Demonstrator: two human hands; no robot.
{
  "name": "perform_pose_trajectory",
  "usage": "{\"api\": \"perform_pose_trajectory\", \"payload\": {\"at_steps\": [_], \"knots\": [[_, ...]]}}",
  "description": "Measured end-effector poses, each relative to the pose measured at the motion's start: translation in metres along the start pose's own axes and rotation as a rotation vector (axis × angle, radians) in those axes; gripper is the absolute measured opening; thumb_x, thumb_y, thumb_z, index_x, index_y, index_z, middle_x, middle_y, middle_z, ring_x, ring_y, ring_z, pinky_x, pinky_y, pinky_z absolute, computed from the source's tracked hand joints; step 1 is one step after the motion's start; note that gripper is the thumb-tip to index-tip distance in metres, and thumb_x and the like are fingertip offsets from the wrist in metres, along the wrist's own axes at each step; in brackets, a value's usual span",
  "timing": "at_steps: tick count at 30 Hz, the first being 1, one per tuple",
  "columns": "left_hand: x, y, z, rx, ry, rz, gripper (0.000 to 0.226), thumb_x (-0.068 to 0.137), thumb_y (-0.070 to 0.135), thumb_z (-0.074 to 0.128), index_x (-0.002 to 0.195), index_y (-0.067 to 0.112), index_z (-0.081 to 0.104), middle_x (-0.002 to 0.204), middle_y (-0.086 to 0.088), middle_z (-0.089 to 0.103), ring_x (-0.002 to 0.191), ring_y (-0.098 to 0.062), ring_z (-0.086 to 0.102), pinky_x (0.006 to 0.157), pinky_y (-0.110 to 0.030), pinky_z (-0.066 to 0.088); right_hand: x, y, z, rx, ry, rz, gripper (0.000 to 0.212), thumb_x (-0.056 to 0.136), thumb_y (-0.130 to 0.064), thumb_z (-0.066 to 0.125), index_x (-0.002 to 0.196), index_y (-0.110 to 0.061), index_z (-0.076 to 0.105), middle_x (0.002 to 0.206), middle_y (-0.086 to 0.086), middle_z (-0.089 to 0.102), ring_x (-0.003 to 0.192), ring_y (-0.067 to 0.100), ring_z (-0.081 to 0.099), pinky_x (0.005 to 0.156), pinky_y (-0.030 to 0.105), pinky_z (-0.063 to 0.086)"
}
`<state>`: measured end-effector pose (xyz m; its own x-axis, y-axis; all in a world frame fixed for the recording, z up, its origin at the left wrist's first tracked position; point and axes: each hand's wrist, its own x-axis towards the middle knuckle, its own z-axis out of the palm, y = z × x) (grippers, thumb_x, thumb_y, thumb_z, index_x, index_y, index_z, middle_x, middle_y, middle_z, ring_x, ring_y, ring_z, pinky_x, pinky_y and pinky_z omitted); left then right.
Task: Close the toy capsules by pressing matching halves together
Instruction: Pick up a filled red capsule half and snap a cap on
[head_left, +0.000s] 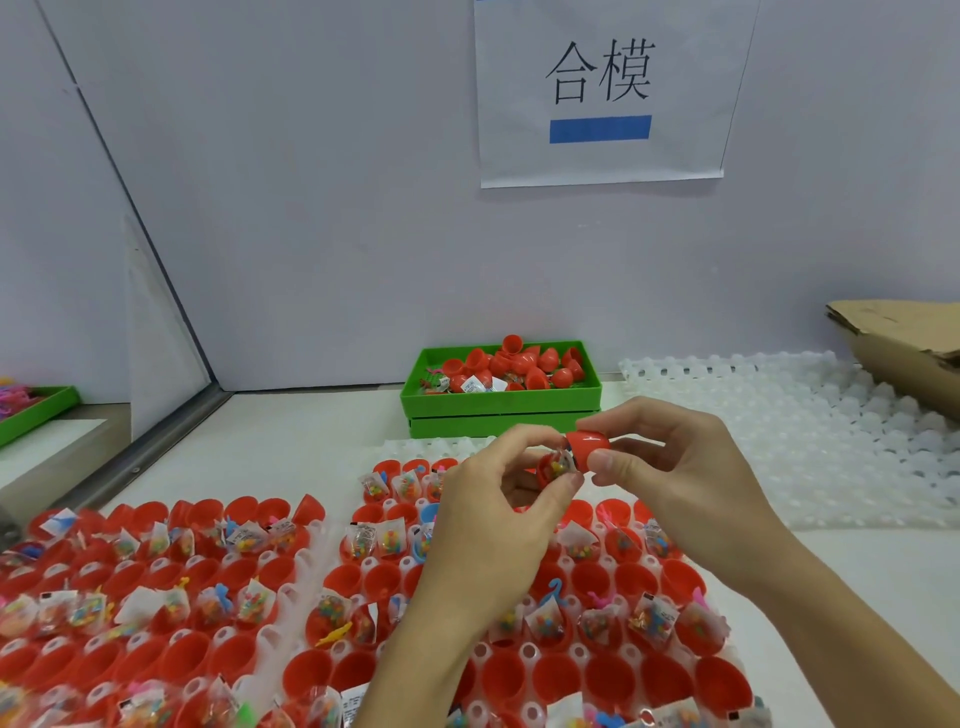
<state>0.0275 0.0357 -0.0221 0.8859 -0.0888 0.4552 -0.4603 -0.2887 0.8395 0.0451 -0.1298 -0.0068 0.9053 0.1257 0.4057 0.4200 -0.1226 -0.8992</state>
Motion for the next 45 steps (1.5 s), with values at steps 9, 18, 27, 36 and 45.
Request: {"api": "perform_pose_trajectory", "payload": {"at_steps": [9, 18, 27, 36, 45], "knots": [[0.0003, -0.0012, 0.001, 0.04, 0.062, 0.023, 0.017, 0.089, 0.025, 0.071, 0.105, 0.03, 0.073, 0.087, 0.016, 0.073, 0.085, -0.008, 0.07, 0.077, -0.03, 0.059, -0.0001, -0.0026, -0.0002, 0.054, -0.002, -0.005, 0.02, 0.08, 0.002, 0.074, 0.09, -0.015, 0.074, 0.087, -0.002, 0.076, 0.078, 0.016, 0.073, 0.07, 0.019, 0.055], [-0.0006, -0.0005, 0.0035, 0.209, 0.067, 0.152, 0.028, 0.094, 0.018, 0.065, 0.119, 0.029, 0.07, 0.097, 0.027, 0.067, 0.093, 0.005, 0.064, 0.075, -0.009, 0.052, -0.0016, -0.0018, 0.0015, 0.051, 0.031, -0.009, 0.018, 0.078, -0.003, 0.076, 0.088, -0.019, 0.075, 0.09, -0.001, 0.076, 0.083, 0.017, 0.073, 0.076, 0.023, 0.058], [-0.0011, -0.0009, 0.0063, 0.148, 0.173, 0.067, 0.036, 0.09, 0.02, 0.07, 0.125, 0.028, 0.066, 0.095, 0.017, 0.071, 0.086, 0.0, 0.069, 0.078, -0.016, 0.057, -0.0024, -0.003, 0.0032, 0.033, 0.012, -0.009, 0.019, 0.077, -0.003, 0.077, 0.09, -0.018, 0.074, 0.09, -0.001, 0.076, 0.084, 0.018, 0.073, 0.079, 0.028, 0.06], [-0.0004, 0.0029, 0.0009, 0.087, 0.152, 0.107, 0.025, 0.085, 0.017, 0.076, 0.107, 0.028, 0.073, 0.091, 0.016, 0.073, 0.085, -0.002, 0.07, 0.076, -0.017, 0.057, -0.0016, -0.0021, 0.0038, 0.042, 0.055, -0.029, 0.017, 0.074, -0.013, 0.078, 0.087, -0.024, 0.074, 0.087, -0.005, 0.076, 0.082, 0.015, 0.073, 0.073, 0.021, 0.058], [-0.0003, 0.001, 0.0024, 0.255, 0.213, 0.206, 0.029, 0.082, 0.015, 0.079, 0.108, 0.027, 0.072, 0.092, 0.023, 0.068, 0.086, 0.004, 0.067, 0.075, -0.006, 0.051, -0.0021, -0.0037, 0.0072, 0.068, 0.062, -0.044, 0.02, 0.067, -0.027, 0.075, 0.086, -0.024, 0.074, 0.089, -0.006, 0.076, 0.084, 0.013, 0.074, 0.073, 0.019, 0.057]]}}
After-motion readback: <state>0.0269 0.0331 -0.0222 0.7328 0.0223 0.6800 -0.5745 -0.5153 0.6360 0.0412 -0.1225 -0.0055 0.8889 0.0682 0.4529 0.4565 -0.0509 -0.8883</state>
